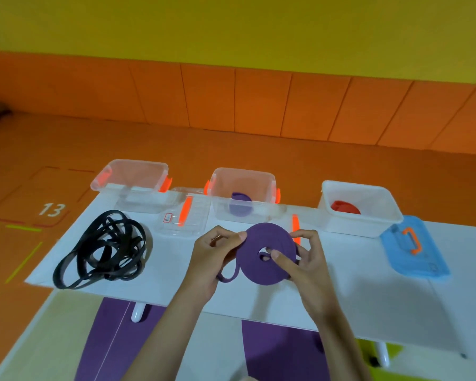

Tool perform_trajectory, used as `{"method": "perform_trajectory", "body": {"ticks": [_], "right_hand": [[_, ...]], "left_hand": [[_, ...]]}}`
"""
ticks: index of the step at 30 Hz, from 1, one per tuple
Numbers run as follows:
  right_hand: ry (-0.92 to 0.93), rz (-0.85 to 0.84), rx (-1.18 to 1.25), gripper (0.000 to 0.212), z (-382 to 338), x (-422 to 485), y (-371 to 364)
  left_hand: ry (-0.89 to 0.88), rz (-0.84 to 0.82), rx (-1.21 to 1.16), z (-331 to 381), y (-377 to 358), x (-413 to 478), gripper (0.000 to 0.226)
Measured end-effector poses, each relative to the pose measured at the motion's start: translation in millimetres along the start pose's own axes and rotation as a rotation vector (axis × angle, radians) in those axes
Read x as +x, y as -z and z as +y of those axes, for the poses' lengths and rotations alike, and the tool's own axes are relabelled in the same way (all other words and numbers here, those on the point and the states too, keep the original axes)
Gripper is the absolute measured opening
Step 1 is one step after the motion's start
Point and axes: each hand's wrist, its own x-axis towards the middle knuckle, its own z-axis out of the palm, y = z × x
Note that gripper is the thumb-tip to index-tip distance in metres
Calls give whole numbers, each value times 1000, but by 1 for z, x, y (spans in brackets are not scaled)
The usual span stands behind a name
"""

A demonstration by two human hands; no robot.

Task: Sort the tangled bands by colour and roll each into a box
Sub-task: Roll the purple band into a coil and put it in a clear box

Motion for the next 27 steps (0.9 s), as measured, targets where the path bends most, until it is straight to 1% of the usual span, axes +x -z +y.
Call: {"method": "perform_trajectory", "body": {"ticks": [2, 6, 8, 9, 10, 12, 14, 16, 18, 21, 23, 25, 27], "right_hand": [[30, 34, 6, 47, -1, 0, 5], [82, 192, 1, 37, 0, 2, 9], [100, 246, 15, 34, 1, 5, 13], [108, 278, 30, 35, 0, 7, 15], [116, 307, 45, 35, -1, 9, 16], [123, 342, 78, 34, -1, 13, 16], [119, 354, 126, 30, 4, 15, 12], [93, 354, 158, 25, 12, 16, 7], [37, 305, 181, 26, 21, 18, 3], [-67, 184, 184, 31, 32, 25, -6], [-94, 137, 210, 34, 36, 36, -12], [-89, 108, 191, 46, 39, 50, -19], [-76, 110, 164, 44, 41, 66, -27]], "left_hand": [[-16, 41, 16, -7, -13, -2, 17], [-55, 95, 38, -21, -35, -6, 23], [-71, 93, 65, -24, -40, -5, 16], [-67, 66, 59, -24, -41, -4, 7], [-65, 30, 39, -24, -42, -4, 3], [-100, 16, 27, -25, -45, -3, 16], [-182, 76, 44, -27, -48, -3, 18], [-258, 168, 53, -33, -50, 0, 17], [-286, 284, 53, -37, -49, 5, 18], [-213, 431, -30, -35, -41, 19, 23], [-189, 471, -79, -33, -35, 31, 30], [-185, 487, -105, -33, -30, 44, 32], [-170, 500, -136, -34, -23, 58, 31]]}}
